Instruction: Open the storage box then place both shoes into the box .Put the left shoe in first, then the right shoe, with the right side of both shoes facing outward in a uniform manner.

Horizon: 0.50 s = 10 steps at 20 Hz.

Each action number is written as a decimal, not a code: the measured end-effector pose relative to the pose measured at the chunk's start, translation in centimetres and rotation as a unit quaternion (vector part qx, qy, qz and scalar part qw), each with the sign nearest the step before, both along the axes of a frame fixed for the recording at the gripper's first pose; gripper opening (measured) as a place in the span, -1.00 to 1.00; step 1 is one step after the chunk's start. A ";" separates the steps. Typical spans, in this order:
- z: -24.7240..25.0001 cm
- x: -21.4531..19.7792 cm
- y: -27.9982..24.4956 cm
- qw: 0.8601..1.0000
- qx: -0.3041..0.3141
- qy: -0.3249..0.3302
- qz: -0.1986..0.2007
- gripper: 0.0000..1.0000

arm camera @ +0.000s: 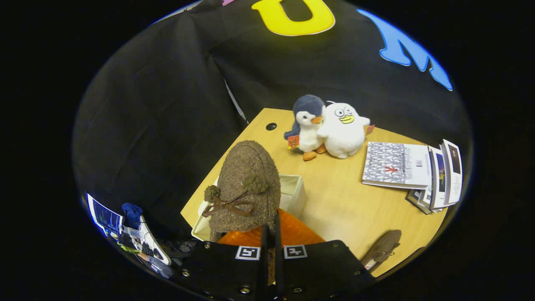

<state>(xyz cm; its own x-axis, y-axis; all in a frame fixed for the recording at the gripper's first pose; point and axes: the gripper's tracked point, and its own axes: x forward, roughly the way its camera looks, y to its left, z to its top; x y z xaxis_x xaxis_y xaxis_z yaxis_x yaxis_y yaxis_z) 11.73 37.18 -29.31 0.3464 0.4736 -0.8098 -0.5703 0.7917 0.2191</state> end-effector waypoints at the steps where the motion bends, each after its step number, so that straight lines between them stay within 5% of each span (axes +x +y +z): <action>1: -1.0 -0.1 1.4 1.000 -0.007 0.009 0.004 -0.87; 10: -13.3 -0.9 6.1 0.989 -0.138 0.037 0.046 -0.86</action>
<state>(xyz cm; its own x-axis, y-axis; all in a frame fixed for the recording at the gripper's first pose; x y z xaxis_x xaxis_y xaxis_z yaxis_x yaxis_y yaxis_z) 10.87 43.27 -42.66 0.2479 0.2579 -0.9338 -0.6327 0.7731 0.0456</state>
